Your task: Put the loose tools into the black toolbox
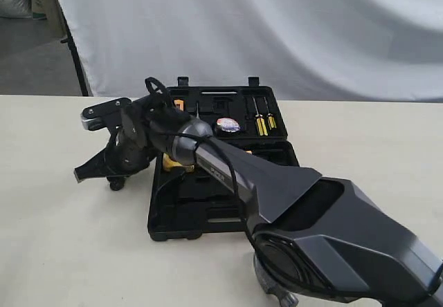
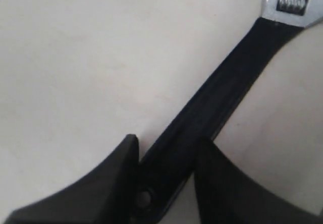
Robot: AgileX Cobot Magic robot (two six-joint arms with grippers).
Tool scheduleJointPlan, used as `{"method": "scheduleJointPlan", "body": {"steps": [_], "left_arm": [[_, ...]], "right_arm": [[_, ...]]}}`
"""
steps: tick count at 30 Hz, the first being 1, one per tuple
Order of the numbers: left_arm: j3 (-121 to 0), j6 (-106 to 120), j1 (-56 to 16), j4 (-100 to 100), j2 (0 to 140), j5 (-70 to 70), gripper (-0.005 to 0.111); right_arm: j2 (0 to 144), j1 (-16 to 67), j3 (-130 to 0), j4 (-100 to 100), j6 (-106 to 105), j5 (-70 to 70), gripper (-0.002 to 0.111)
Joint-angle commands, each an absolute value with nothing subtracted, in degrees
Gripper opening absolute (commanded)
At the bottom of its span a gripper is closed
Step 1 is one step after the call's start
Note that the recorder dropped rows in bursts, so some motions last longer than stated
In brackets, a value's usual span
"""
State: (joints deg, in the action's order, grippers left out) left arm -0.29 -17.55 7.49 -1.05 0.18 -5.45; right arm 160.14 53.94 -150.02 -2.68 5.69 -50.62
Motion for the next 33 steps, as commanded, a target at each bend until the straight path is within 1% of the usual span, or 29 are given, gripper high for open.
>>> {"method": "scheduleJointPlan", "body": {"steps": [1,3,4,8,12,18,22,27,33], "left_arm": [[-0.4,-17.8,8.9,-1.3,0.0,-5.0,0.001],[-0.4,-17.8,8.9,-1.3,0.0,-5.0,0.001],[-0.4,-17.8,8.9,-1.3,0.0,-5.0,0.001],[-0.4,-17.8,8.9,-1.3,0.0,-5.0,0.001],[-0.4,-17.8,8.9,-1.3,0.0,-5.0,0.001],[-0.4,-17.8,8.9,-1.3,0.0,-5.0,0.001],[-0.4,-17.8,8.9,-1.3,0.0,-5.0,0.001],[-0.4,-17.8,8.9,-1.3,0.0,-5.0,0.001],[-0.4,-17.8,8.9,-1.3,0.0,-5.0,0.001]], "right_arm": [[158.5,55.4,-149.5,-6.0,3.4,-60.3,0.011],[156.7,55.4,-149.5,-5.7,3.4,-61.8,0.000],[155.8,55.4,-149.5,-5.6,3.4,-62.2,0.000],[152.7,55.4,-149.5,-5.5,3.4,-61.7,0.000],[151.7,55.4,-149.5,-5.3,3.4,-57.8,0.000],[155.9,55.4,-149.4,-5.2,3.4,-49.9,0.000],[159.1,55.3,-149.4,-4.0,3.4,-49.6,0.000],[160.1,55.3,-149.4,-3.6,3.6,-53.9,0.000],[160.0,56.4,-149.4,-4.3,3.6,-66.1,0.000]]}}
